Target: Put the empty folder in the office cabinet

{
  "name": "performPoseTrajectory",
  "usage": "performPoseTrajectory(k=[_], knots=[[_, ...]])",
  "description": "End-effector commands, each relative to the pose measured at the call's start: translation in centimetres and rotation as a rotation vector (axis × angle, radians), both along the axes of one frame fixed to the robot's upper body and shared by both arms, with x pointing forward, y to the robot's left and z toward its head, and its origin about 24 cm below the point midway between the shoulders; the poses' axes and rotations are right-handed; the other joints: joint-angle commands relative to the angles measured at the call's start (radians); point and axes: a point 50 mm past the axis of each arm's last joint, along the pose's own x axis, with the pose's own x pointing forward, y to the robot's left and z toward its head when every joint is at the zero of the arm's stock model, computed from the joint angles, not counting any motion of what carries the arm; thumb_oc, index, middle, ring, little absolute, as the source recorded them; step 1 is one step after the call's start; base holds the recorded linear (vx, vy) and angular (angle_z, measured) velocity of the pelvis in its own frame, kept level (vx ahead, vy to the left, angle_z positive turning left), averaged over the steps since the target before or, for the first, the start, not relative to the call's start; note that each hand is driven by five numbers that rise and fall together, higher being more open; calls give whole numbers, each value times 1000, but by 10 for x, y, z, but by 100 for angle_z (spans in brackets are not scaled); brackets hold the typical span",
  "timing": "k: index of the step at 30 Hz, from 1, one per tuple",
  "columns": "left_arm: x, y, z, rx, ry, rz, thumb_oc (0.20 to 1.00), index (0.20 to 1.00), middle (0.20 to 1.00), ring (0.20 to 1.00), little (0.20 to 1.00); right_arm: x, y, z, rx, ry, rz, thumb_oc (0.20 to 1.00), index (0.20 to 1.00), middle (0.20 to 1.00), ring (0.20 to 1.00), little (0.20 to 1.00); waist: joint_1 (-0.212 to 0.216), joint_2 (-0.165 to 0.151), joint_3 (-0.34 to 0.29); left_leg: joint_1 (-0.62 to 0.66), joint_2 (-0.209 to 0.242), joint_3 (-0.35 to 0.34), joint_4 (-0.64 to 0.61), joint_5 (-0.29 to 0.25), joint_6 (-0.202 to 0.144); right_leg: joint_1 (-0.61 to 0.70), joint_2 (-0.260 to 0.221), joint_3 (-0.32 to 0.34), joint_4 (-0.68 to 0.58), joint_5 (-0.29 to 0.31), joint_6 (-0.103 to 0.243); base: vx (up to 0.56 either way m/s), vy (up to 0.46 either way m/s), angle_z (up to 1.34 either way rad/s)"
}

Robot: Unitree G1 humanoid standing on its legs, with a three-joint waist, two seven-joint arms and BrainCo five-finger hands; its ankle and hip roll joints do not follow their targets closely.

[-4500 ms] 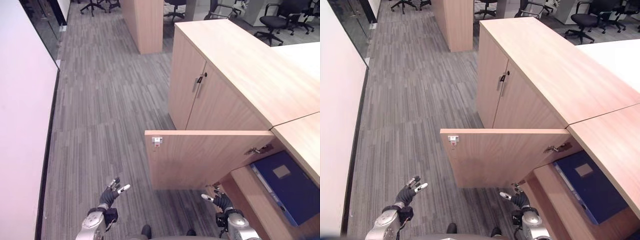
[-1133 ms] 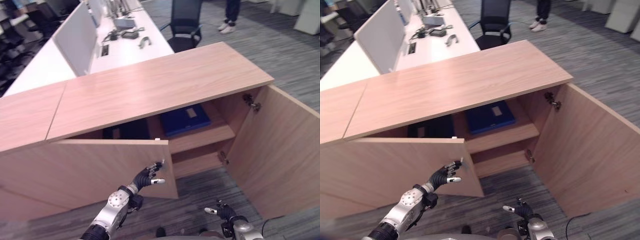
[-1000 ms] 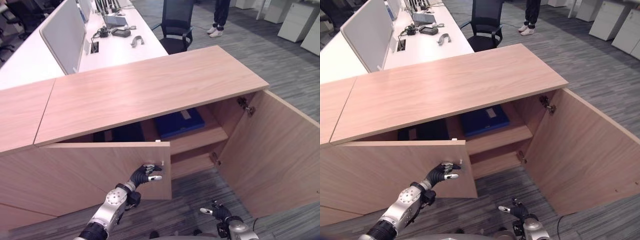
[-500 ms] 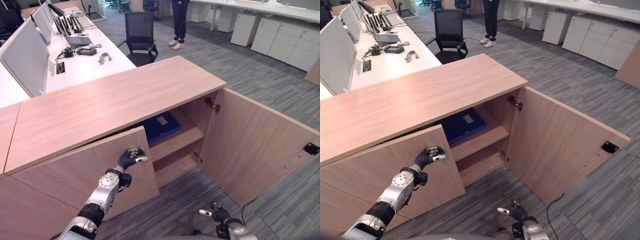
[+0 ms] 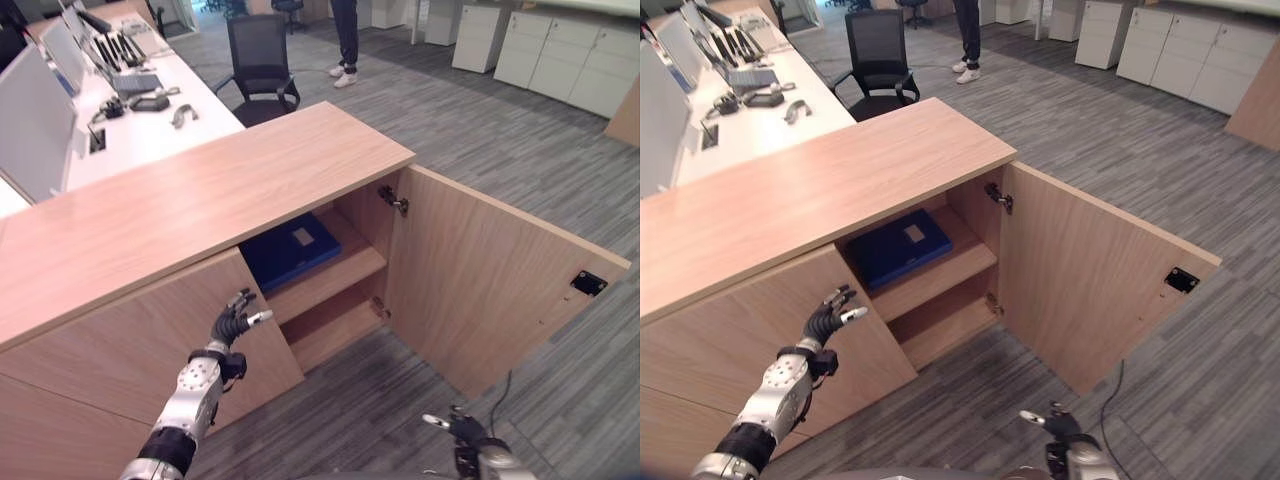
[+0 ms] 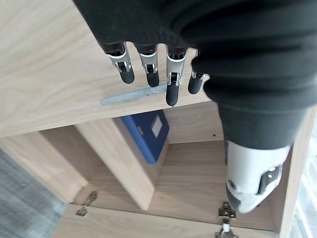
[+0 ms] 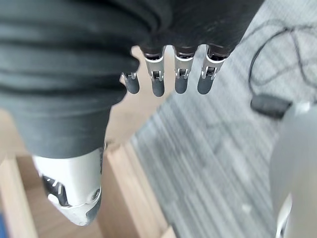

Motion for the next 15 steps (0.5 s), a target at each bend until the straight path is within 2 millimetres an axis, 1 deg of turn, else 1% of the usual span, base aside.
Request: performPoseTrajectory(k=[1, 2, 3, 5, 8, 9, 10, 11, 12, 14, 15], knots=[[20, -50, 28, -122, -153, -254, 1000, 1000, 1000, 1000, 1000, 11, 35, -7, 105, -35, -18, 1000, 1000, 1000, 1000, 1000, -28, -56, -25, -24, -41, 15, 15, -67, 19, -13, -23, 23, -54, 87, 48, -19, -231, -13], [20, -49, 29, -122, -153, -253, 1000, 1000, 1000, 1000, 1000, 11, 35, -7, 106, -36, -18, 1000, 1000, 1000, 1000, 1000, -28, -57, -28, -28, -41, 16, 14, -62, 19, -17, -23, 23, -58, 91, 46, 12, -310, -23], [15, -49, 25, -130, -135, -259, 1000, 1000, 1000, 1000, 1000, 6, 30, -8, 100, -25, -26, 1000, 1000, 1000, 1000, 1000, -37, -51, -27, -22, -20, 17, 16, -54, 3, -3, 5, 48, -84, 76, 42, 8, -249, -29], [8, -48, 20, -142, -113, -257, 1000, 1000, 1000, 1000, 1000, 3, 27, -8, 96, -20, -25, 1000, 1000, 1000, 1000, 1000, -48, -41, -29, -17, 7, 22, 21, -41, -16, 12, 37, 67, -110, 59, 31, 7, -279, -25], [2, -45, 14, -147, -83, -246, 1000, 1000, 1000, 1000, 1000, -1, 22, -8, 84, -7, -16, 1000, 1000, 1000, 1000, 1000, -64, -27, -28, -28, 53, 24, 48, -16, -41, 21, 87, 87, -131, 32, 5, -4, -224, -17], [2, -45, 14, -148, -83, -246, 1000, 1000, 1000, 1000, 1000, -1, 22, -8, 84, -7, -15, 1000, 1000, 1000, 1000, 1000, -64, -25, -28, -28, 55, 24, 50, -17, -43, 22, 90, 87, -131, 32, 3, 5, -222, -19], [-2, -41, 9, -134, -60, -242, 1000, 1000, 1000, 1000, 1000, -2, 18, -8, 74, -1, -17, 1000, 1000, 1000, 1000, 1000, -75, -18, -23, -30, 86, 29, 81, -2, -59, 30, 119, 96, -142, 13, -14, 7, -172, -20], [-2, -41, 9, -134, -60, -242, 1000, 1000, 1000, 1000, 1000, -2, 18, -8, 74, -1, -16, 1000, 1000, 1000, 1000, 1000, -75, -15, -22, -30, 91, 29, 85, -3, -62, 32, 124, 96, -143, 12, -17, 6, -267, -13], [-6, -38, 5, -126, -42, -234, 1000, 1000, 1000, 1000, 1000, -2, 16, -7, 66, 2, -12, 1000, 1000, 1000, 1000, 1000, -80, -9, -15, -28, 116, 32, 108, 16, -74, 40, 148, 106, -148, -1, -27, -1, -145, -13], [-10, -35, 0, -122, -17, -219, 1000, 1000, 1000, 1000, 1000, 1, 12, -5, 53, 0, -7, 1000, 1000, 1000, 1000, 1000, -74, 1, 0, -46, 147, -10, 159, 81, -95, 47, 186, 129, -157, -15, -45, 8, -188, -11], [-12, -33, -2, -119, -7, -212, 1000, 1000, 1000, 1000, 1000, 4, 10, -4, 48, -5, -3, 1000, 1000, 1000, 1000, 1000, -72, 1, 5, -53, 154, -36, 180, 94, -97, 47, 197, 140, -158, -22, -52, 32, -252, -30]])
